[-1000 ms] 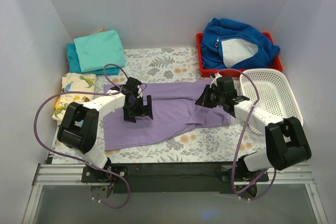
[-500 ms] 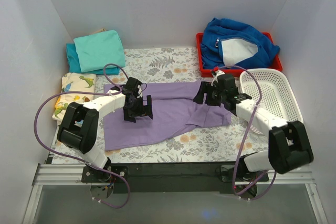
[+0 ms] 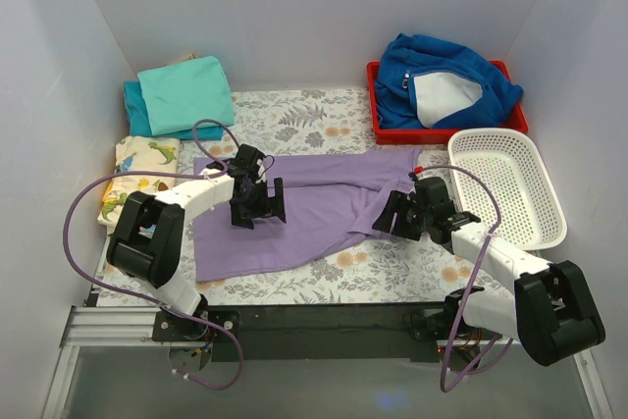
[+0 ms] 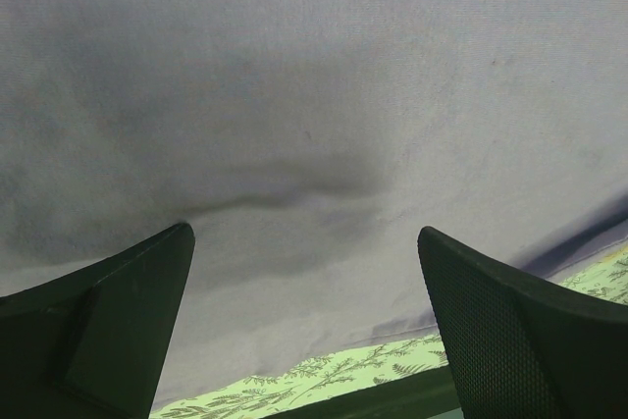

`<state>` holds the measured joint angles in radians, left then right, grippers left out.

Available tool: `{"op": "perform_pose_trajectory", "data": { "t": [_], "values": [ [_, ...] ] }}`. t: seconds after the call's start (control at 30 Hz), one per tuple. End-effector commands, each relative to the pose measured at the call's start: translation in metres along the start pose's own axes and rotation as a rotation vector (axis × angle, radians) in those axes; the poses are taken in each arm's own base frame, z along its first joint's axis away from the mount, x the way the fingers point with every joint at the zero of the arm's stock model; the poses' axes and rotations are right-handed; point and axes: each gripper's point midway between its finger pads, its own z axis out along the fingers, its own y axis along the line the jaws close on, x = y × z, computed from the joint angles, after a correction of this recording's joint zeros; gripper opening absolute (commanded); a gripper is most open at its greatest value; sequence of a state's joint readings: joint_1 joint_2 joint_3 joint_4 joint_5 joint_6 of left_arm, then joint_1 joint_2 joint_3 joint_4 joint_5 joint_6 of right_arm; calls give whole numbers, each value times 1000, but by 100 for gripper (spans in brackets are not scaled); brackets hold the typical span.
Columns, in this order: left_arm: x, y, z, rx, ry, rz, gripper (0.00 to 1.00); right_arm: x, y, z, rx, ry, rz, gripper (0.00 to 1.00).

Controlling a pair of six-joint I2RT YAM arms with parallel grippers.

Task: Fold and stack the t-shirts
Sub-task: Fold the tshirt

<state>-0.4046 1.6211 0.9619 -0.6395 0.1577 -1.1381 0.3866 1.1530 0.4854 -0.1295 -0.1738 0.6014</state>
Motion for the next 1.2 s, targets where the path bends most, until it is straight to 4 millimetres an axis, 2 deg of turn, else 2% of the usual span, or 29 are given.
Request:
{"op": "perform_pose_trajectory", "data": {
  "t": [0.0,0.17,0.23,0.43,0.67,0.97,1.03,1.07,1.13,1.17],
  "values": [
    [-7,-7,-12,33,-57,15,98,-1,8,2,-52,-24,39,68],
    [-2,-4,-12,26,-52,12,98,5,10,9,-89,-19,57,64],
    [-2,-3,-12,21,-53,9,98,10,8,11,-96,-5,61,61],
    [0,-1,-13,13,-52,3,98,7,17,14,-149,-14,53,50],
    [-1,0,-13,6,-53,3,98,6,22,12,-165,-17,42,49],
    [4,4,-15,-8,-57,-3,98,6,20,21,-153,5,48,44],
    [4,5,-16,-13,-60,-7,98,5,20,21,-155,1,44,38],
    [5,6,-15,-17,-57,-10,98,5,20,21,-155,-1,41,31],
    [6,7,-15,-20,-54,-12,98,2,22,21,-164,-9,34,23],
    [5,6,-16,-18,-56,-14,98,0,24,20,-173,-19,24,16]
  ]
}}
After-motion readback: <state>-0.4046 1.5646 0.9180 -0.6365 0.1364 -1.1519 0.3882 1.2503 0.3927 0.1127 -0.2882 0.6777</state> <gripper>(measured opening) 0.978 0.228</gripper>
